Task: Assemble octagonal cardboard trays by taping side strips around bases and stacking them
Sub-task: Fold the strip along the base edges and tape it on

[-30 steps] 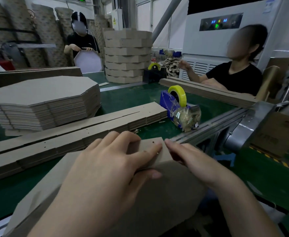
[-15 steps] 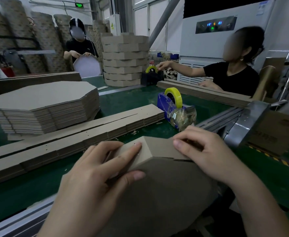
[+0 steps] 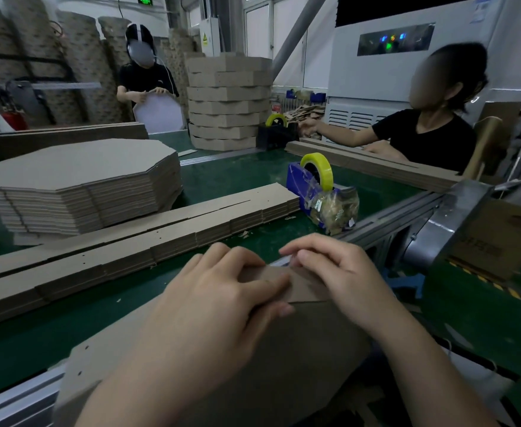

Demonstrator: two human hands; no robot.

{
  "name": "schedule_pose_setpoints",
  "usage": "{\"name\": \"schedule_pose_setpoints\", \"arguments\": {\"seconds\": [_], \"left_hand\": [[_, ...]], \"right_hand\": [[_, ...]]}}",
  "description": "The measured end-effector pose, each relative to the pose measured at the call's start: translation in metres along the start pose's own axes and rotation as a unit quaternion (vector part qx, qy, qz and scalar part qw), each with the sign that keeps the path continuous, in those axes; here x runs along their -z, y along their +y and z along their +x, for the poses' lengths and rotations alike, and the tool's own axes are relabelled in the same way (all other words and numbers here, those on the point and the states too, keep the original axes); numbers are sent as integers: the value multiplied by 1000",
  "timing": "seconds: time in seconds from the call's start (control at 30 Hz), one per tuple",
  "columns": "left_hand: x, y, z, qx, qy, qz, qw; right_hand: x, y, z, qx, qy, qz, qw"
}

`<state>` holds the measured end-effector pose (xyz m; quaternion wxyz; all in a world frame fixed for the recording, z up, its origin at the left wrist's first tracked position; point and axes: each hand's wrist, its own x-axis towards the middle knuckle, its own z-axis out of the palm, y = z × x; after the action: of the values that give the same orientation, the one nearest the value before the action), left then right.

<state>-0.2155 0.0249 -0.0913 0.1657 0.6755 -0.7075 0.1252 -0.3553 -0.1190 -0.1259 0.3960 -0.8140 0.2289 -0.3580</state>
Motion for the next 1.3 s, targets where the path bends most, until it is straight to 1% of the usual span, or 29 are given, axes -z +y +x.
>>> {"name": "schedule_pose_setpoints", "arguments": {"seconds": [0.07, 0.13, 0.27, 0.37, 0.4, 0.47, 0.53, 0.57, 0.6, 0.63, 0.7, 0.73, 0.8, 0.87, 0.93, 1.03, 1.1, 1.2, 1.3], "left_hand": [[-1, -1, 0, 1, -1, 5, 1000], [-1, -2, 3, 7, -7, 20, 1000], [-3, -2, 13, 14, -22, 46, 999], [-8, -5, 15, 13, -14, 44, 999], [-9, -7, 14, 16, -10, 38, 999], [-9, -11, 13, 20, -1, 20, 1000], [-8, -13, 12, 22, 11, 16, 1000], [-8, -14, 11, 22, 14, 17, 1000], [-9, -14, 10, 22, 17, 18, 999], [-9, -14, 10, 23, 18, 17, 999], [-9, -14, 10, 26, 18, 15, 999], [-9, -14, 10, 27, 18, 13, 999], [-10, -15, 10, 26, 21, 12, 999], [-11, -16, 10, 28, 24, 8, 999], [-12, -17, 9, 27, 27, 10, 999], [-13, -19, 10, 29, 26, 10, 999], [-13, -19, 11, 25, 28, 12, 999], [-14, -19, 11, 27, 27, 10, 999], [-14, -20, 12, 31, 28, 9, 999]], "right_hand": [[8, 7, 0, -45, 3, 26, 999], [7, 14, -1, -71, -4, 39, 997], [-1, 19, 1, -82, 2, 74, 994], [9, 25, 13, -87, 12, 126, 988], [14, 30, 22, -94, 41, 133, 986], [32, 45, 49, -115, 151, 121, 974], [55, 63, 85, -145, 255, 70, 954], [68, 72, 103, -164, 283, 28, 945], [79, 81, 119, -190, 289, -11, 938], [88, 89, 134, -223, 274, -42, 935], [96, 103, 154, -288, 202, -89, 932], [96, 105, 158, -316, 168, -93, 929], [95, 106, 161, -351, 140, -62, 924], [97, 110, 162, -355, 142, -37, 923], [101, 112, 163, -358, 153, 17, 921], [104, 113, 167, -372, 186, 149, 897], [102, 113, 165, -365, 210, 197, 885], [96, 119, 150, -296, 261, 289, 872], [87, 131, 129, -201, 306, 390, 845]]}}
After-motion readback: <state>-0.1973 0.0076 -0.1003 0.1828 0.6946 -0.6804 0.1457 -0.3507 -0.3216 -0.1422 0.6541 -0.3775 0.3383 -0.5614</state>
